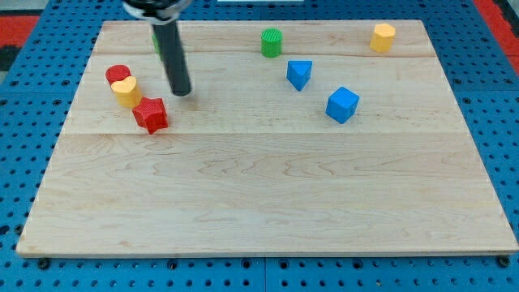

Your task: Touch the red star

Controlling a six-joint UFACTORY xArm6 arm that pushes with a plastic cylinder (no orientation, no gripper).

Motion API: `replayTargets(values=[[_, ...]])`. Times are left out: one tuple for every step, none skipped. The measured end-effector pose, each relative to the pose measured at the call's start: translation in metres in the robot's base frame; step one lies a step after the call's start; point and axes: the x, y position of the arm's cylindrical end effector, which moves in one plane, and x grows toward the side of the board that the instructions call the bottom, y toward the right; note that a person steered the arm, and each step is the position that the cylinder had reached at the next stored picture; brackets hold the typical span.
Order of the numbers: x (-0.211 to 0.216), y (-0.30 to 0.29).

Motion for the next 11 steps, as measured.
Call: replayTargets(values=[[0.000,0.027],[-0.014,0.046],[-0.001,0.000],[0.036,-0.041],[0.076,0.005],[0.128,0.048],[0.153,-0.035],[0.147,-0.138],[0.098,-0.150],[0.091,-0.085],[0.085,-0.083]])
